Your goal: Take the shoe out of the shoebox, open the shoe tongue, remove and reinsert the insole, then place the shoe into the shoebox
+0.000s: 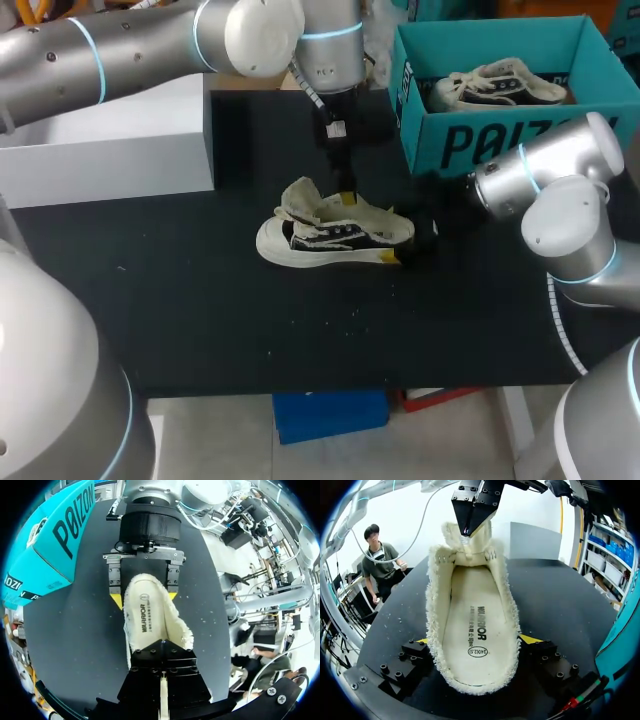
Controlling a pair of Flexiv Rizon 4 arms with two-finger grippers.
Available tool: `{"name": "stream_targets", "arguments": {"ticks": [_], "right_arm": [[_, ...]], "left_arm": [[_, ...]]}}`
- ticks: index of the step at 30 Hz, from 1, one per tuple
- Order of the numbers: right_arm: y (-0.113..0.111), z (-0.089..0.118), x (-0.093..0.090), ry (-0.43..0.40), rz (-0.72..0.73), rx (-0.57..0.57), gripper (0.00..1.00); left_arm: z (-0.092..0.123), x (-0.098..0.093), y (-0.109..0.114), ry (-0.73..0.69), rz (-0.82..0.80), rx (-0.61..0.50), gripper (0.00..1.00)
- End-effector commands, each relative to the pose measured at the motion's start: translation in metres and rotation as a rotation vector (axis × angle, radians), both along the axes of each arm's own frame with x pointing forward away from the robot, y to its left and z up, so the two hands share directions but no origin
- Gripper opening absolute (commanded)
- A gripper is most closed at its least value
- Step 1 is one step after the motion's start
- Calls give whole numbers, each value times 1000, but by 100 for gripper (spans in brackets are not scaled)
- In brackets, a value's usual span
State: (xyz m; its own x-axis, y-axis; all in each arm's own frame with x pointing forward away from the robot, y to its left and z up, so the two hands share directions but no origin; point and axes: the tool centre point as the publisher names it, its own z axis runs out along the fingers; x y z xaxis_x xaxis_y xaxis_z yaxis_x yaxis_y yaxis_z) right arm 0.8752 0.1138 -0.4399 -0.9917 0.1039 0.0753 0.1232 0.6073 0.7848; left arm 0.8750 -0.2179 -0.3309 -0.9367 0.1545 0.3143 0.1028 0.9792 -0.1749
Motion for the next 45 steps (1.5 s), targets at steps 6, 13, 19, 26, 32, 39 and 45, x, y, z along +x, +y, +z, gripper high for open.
{"name": "stream_targets", "arguments": {"ticks": [6, 13, 19, 26, 32, 39, 45], "right_arm": [[0, -4, -1, 0, -1, -2, 0], [0, -4, -1, 0, -1, -2, 0], [0, -4, -1, 0, -1, -2, 0], [0, -4, -1, 0, -1, -2, 0], [0, -4, -1, 0, -1, -2, 0], [0, -4, -1, 0, -1, -2, 0], [0, -4, -1, 0, -1, -2, 0]], "left_arm": [[-17, 3, 1, -15, 25, 18, 0], [-50, -3, -12, 29, 19, 6, 0], [-58, -10, -21, 41, 8, 25, 0], [-68, -21, -18, 54, 17, 35, 0], [-78, -31, -17, 38, 19, 58, 0], [-82, -33, -19, 32, 22, 61, 0], [-89, -34, -22, 11, 14, 60, 0]]}}
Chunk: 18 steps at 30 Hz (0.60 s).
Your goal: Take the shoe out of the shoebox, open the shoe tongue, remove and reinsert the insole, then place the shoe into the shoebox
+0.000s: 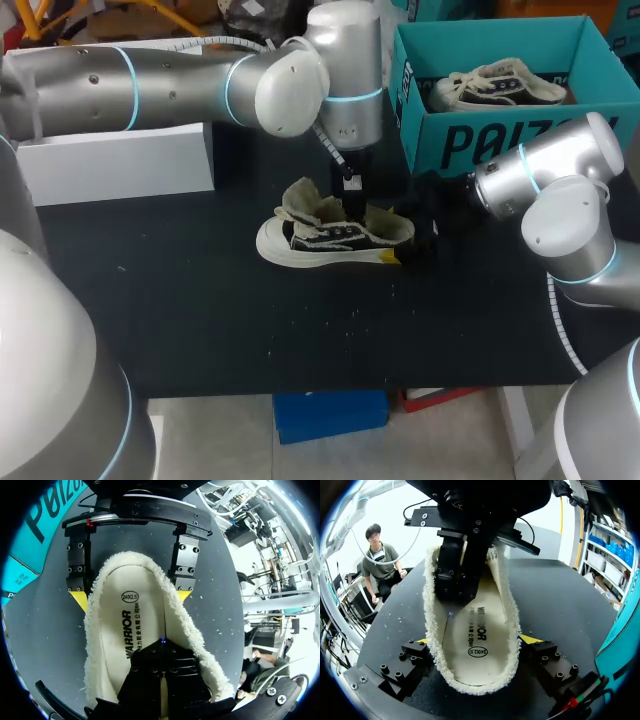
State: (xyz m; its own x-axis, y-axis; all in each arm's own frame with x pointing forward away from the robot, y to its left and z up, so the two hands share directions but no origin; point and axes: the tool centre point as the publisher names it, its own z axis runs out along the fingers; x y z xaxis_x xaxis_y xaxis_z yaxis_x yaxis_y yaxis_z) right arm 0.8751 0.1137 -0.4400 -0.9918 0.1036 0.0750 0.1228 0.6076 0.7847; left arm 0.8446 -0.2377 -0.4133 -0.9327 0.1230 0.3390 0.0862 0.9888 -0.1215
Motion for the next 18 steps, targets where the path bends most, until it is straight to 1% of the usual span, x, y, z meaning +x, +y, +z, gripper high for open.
{"name": "stream_targets", "arguments": {"ticks": [1, 18], "right_arm": [[0, -4, 0, 0, -2, -1, 0], [0, -4, 0, 0, -2, -1, 0]], "left_arm": [[-7, -4, -3, -7, -2, 7, 0], [-8, -5, -3, -3, -10, 2, 0]]}}
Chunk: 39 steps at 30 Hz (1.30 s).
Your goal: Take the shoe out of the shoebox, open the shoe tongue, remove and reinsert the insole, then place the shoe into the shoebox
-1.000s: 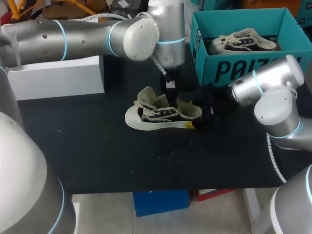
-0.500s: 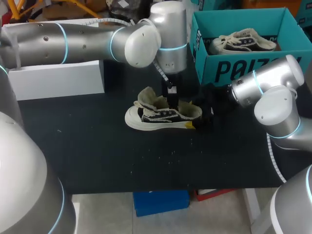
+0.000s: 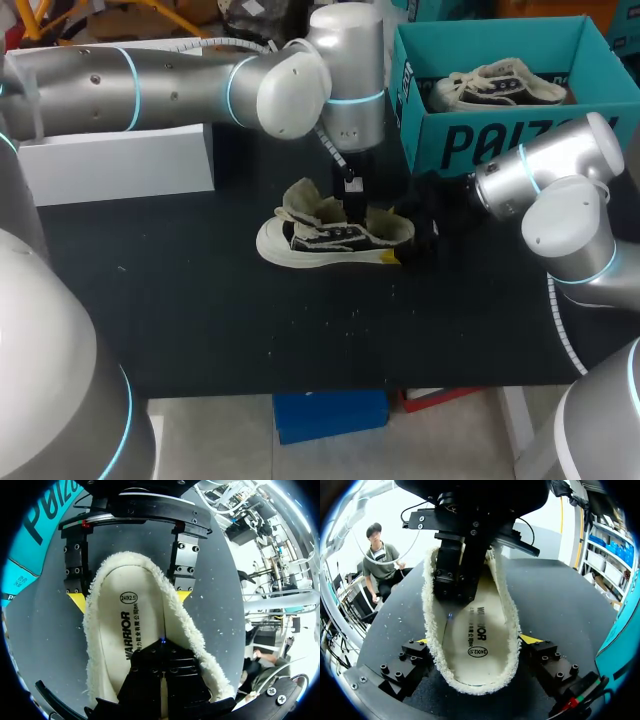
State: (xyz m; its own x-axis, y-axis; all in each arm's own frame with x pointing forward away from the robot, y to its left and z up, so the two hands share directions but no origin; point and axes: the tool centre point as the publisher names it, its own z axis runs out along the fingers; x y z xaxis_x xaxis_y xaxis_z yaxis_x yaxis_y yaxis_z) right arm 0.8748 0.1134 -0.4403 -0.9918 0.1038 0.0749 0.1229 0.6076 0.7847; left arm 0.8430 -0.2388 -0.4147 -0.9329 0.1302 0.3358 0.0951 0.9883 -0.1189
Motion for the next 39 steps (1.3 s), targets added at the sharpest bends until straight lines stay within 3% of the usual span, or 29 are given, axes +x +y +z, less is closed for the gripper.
{"name": "stream_targets", "arguments": {"ticks": [1, 8, 10, 11, 12, 13, 16, 20, 30, 32, 39], "right_arm": [[0, -4, 0, 0, -2, -1, 0], [0, -4, 0, 0, -2, -1, 0], [0, -4, 0, 0, -2, -1, 0], [0, -4, 0, 0, -2, -1, 0], [0, -4, 0, 0, -2, -1, 0], [0, -4, 0, 0, -2, -1, 0], [0, -4, 0, 0, -2, -1, 0], [0, -4, 0, 0, -2, -1, 0], [0, -4, 0, 0, -2, -1, 0], [0, -4, 0, 0, -2, -1, 0], [0, -4, 0, 0, -2, -1, 0]], "left_arm": [[-7, -3, -2, 0, -1, 0, 0], [-6, -2, -2, -6, -4, 1, 0], [-6, -2, -3, -11, -10, 4, 40], [-6, -3, -3, -16, -17, 7, 43], [-6, -3, -4, -20, -10, 12, 31], [-7, -3, -3, -24, -5, 23, 28], [-9, -5, -2, -44, 7, 49, 42], [-15, -6, 1, -98, 42, 94, 41], [-28, -3, 16, -314, 128, 170, 27], [-29, -2, 18, -356, 116, 182, 33], [-43, -1, 20, -496, 84, 218, 30]]}}
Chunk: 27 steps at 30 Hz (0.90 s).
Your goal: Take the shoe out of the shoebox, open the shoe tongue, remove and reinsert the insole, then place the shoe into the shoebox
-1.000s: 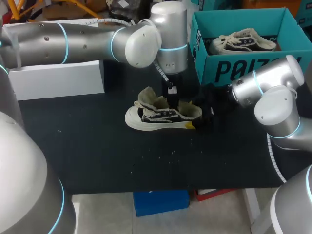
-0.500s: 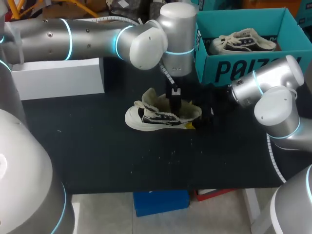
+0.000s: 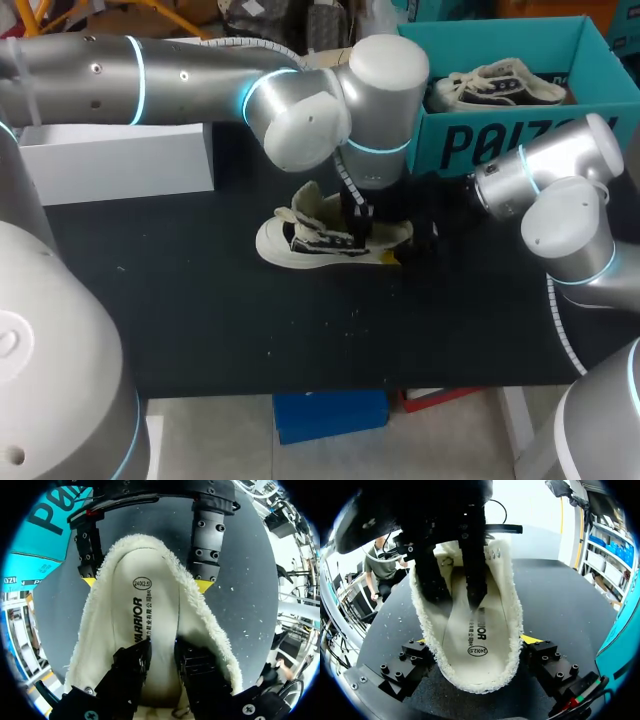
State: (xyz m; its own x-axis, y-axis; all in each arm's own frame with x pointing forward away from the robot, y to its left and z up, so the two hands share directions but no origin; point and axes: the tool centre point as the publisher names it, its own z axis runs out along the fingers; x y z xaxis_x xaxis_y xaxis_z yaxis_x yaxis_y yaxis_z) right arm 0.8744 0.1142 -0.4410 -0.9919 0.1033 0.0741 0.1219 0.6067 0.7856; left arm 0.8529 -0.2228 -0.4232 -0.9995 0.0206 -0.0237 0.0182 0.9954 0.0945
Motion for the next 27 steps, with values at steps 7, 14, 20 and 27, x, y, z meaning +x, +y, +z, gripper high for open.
{"name": "stream_targets", "arguments": {"ticks": [7, 14, 20, 27], "right_arm": [[0, -3, 0, 1, -2, -3, 0], [0, -3, 0, 1, -2, -3, 0], [0, -3, 0, 1, -2, -3, 0], [0, -3, 0, 1, -2, -3, 0]], "left_arm": [[-50, -3, 13, -194, 30, 86, 31], [-58, 12, 27, -263, 52, 93, 34], [-61, 27, 36, -303, 53, 86, 35], [-65, 36, 39, -367, 59, 89, 34]]}}
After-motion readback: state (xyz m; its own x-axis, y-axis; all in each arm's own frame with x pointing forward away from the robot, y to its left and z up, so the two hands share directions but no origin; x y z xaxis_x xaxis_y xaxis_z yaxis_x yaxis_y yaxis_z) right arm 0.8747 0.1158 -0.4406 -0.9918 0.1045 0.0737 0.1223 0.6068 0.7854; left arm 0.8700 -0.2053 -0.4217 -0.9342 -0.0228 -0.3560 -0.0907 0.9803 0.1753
